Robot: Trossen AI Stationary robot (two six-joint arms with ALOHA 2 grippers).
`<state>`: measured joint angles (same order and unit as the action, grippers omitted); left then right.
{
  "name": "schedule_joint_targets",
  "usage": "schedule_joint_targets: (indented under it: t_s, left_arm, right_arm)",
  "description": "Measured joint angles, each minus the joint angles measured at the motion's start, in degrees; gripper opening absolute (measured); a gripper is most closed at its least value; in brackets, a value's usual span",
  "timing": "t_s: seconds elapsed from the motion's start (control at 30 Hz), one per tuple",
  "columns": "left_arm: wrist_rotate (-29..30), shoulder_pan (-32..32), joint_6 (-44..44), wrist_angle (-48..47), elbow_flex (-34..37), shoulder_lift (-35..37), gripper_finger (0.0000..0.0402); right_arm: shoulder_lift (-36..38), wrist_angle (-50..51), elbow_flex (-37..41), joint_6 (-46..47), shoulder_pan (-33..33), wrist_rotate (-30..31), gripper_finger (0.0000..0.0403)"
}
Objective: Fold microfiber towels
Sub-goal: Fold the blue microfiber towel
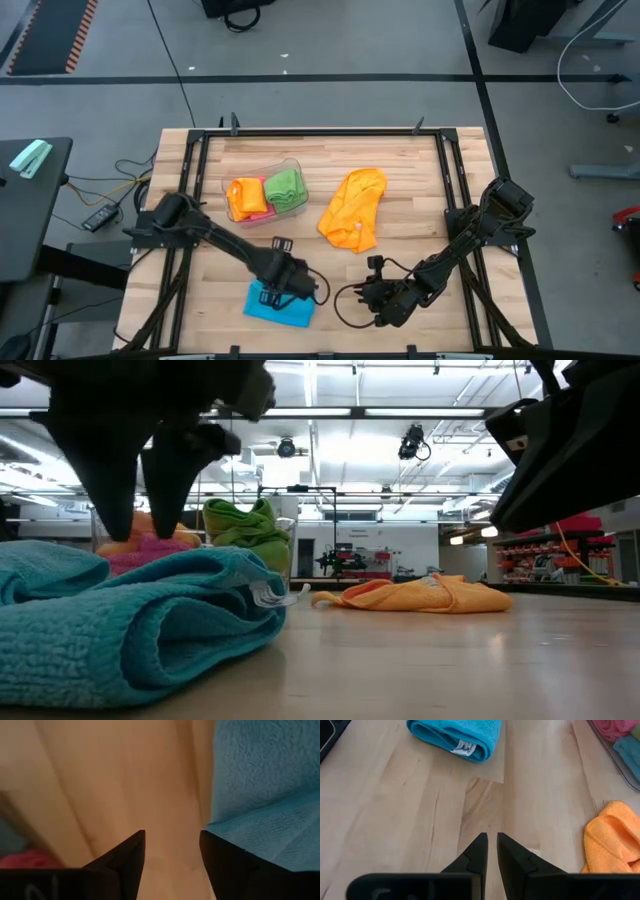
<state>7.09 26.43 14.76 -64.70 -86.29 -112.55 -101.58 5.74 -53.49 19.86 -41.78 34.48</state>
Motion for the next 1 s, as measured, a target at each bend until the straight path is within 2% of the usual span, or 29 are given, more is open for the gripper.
schedule_joint_targets:
  t_s: [0.3, 0.43, 0.6, 0.77, 0.9, 1.0]
  left_arm:
    - [-12.3, -2.6, 5.7, 21.3, 20.1, 14.6, 0.0172]
    - [-12.3, -4.4, 10.8, 27.0, 28.5, 20.4, 0.0172]
    - [-11.1, -6.8, 15.0, 29.4, 35.7, 21.4, 0.0161]
    - [-14.0, -6.5, 15.7, 36.6, 38.5, 19.8, 0.0148]
    - [-19.4, -4.8, 15.6, 43.7, 37.9, 19.9, 0.0137]
    - [-22.2, -2.7, 16.3, 44.0, 35.7, 19.9, 0.0129]
  right_arm:
    - [0.0, -1.1, 0.0, -0.5, 0.0, 0.0, 0.0049]
    - [0.0, -1.9, 0.0, -1.4, 0.0, 0.0, 0.0049]
    - [0.0, -2.1, 0.0, -2.1, 0.0, 0.0, 0.0049]
    - [0.0, -2.2, 0.0, -2.2, 0.5, 0.0, 0.0049]
    - [0.0, -2.4, 0.0, -2.1, 0.6, 0.0, 0.0049]
    - [0.0, -2.5, 0.0, -2.0, 0.5, 0.0, 0.0049]
